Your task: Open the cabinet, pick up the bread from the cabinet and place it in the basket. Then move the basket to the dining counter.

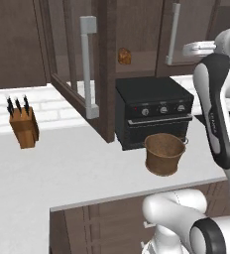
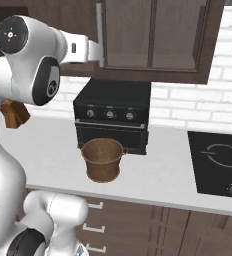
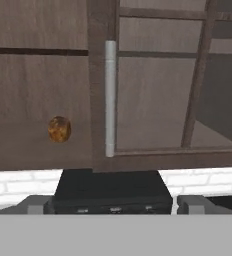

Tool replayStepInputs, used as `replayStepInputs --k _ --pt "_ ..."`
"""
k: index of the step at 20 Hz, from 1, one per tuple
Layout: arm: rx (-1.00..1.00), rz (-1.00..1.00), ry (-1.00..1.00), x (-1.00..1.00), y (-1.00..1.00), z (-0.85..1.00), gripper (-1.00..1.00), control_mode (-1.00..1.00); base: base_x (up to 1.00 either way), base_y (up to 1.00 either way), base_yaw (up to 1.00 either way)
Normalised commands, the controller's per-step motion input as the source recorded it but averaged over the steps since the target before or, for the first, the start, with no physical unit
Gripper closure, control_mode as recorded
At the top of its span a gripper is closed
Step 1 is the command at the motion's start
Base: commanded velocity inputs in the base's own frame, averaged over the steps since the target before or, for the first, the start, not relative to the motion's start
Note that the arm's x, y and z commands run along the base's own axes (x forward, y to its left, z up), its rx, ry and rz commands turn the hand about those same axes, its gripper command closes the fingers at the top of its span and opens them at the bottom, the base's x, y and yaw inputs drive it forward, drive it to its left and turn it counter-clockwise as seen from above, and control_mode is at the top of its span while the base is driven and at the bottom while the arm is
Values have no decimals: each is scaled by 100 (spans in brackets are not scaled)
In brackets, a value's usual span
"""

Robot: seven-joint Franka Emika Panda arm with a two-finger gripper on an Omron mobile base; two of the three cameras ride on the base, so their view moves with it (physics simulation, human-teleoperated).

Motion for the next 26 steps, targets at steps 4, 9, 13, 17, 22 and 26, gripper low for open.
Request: replayStepInputs --k 4,9,13,17,22,26 --pt "4 0 0 32 0 1 -100 -100 0 0 0" --pt "3 0 0 36 0 -1 -100 -100 0 0 0" --pt "6 5 0 54 0 -7 -100 -100 0 0 0" --pt "3 6 0 55 0 0 -100 -100 0 0 0" --pt "0 6 0 53 0 0 -100 -100 0 0 0" --pt "0 3 0 48 0 0 -100 -100 0 0 0"
